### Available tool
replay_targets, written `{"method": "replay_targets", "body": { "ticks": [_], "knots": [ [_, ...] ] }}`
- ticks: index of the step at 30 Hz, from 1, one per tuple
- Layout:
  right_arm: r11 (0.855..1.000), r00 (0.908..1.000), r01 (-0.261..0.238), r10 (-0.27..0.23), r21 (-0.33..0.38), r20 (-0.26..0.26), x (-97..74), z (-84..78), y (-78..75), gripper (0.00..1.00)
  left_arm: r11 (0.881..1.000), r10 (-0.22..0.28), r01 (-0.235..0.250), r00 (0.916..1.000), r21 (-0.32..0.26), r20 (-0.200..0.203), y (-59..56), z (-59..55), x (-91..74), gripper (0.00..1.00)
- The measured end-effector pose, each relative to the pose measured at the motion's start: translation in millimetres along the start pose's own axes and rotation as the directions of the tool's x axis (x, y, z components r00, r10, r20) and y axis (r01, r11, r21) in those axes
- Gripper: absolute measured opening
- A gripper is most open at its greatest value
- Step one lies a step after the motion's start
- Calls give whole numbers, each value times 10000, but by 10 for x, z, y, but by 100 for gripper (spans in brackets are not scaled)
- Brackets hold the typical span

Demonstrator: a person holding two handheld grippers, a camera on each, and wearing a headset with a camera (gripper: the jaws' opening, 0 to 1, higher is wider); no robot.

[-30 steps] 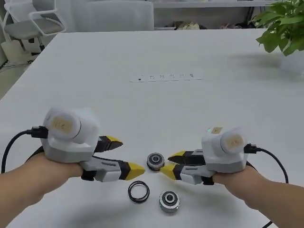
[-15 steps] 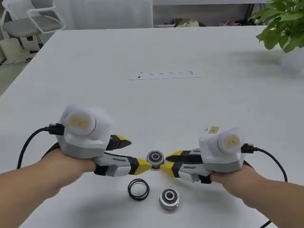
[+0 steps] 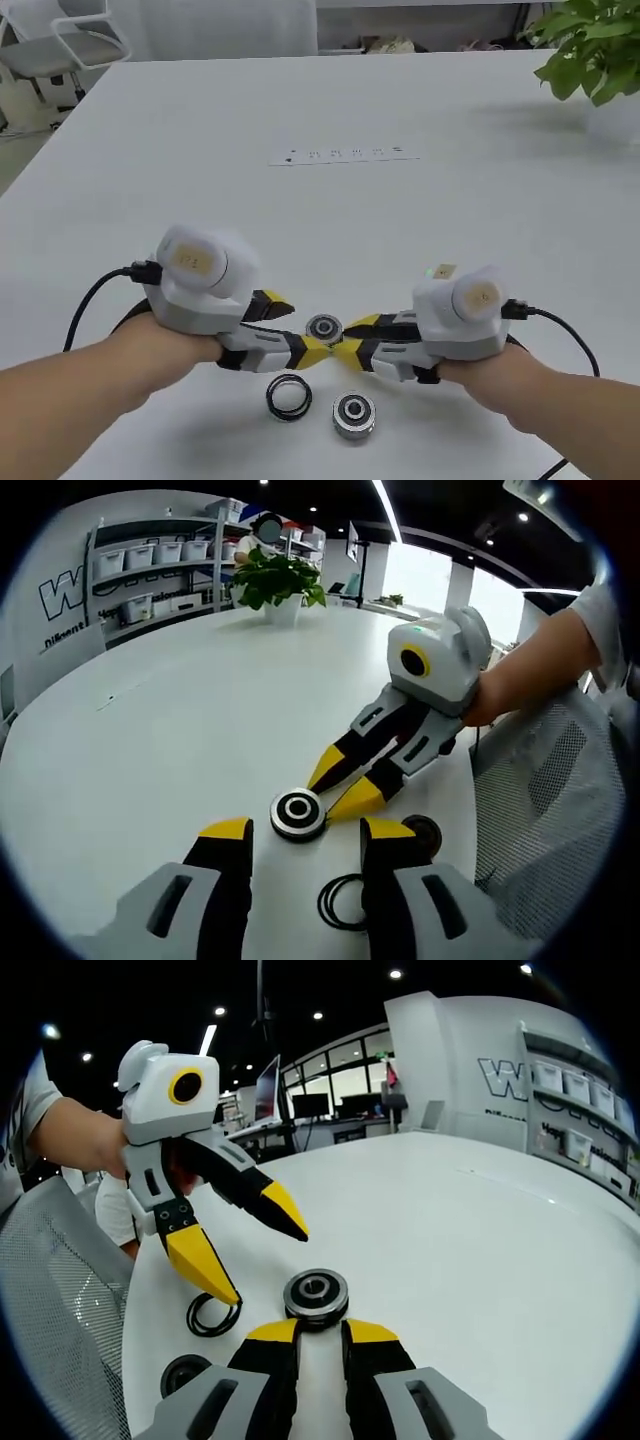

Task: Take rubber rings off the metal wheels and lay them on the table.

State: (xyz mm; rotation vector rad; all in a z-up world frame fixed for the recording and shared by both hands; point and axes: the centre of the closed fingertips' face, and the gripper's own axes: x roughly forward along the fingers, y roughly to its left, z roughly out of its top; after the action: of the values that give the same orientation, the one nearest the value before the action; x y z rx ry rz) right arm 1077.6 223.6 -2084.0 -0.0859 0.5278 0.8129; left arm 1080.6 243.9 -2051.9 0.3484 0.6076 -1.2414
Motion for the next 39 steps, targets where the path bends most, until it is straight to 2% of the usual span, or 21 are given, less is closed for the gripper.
{"method": "replay_targets", "body": {
  "ticks": [14, 25, 30, 39],
  "knots": [
    [10000, 10000, -39, 39, 52, 46, -1, -4, 2, 12, 9995, -203, 210, 9995, 252, -261, -42, 40, 136, 29],
    [10000, 9999, -38, 37, 50, 97, -3, -5, 3, 12, 9992, -252, 269, 9982, 297, -553, -31, -12, 193, 22],
    [10000, 9999, -30, 30, 14, 98, -2, -6, 6, 12, 9997, -234, 239, 9985, 92, -502, -12, -1, 197, 18],
    [10000, 9999, -17, 17, 25, 118, -2, -4, 7, 12, 9999, 48, -43, 9989, 121, -476, 35, 1, 215, 12]
  ]
}}
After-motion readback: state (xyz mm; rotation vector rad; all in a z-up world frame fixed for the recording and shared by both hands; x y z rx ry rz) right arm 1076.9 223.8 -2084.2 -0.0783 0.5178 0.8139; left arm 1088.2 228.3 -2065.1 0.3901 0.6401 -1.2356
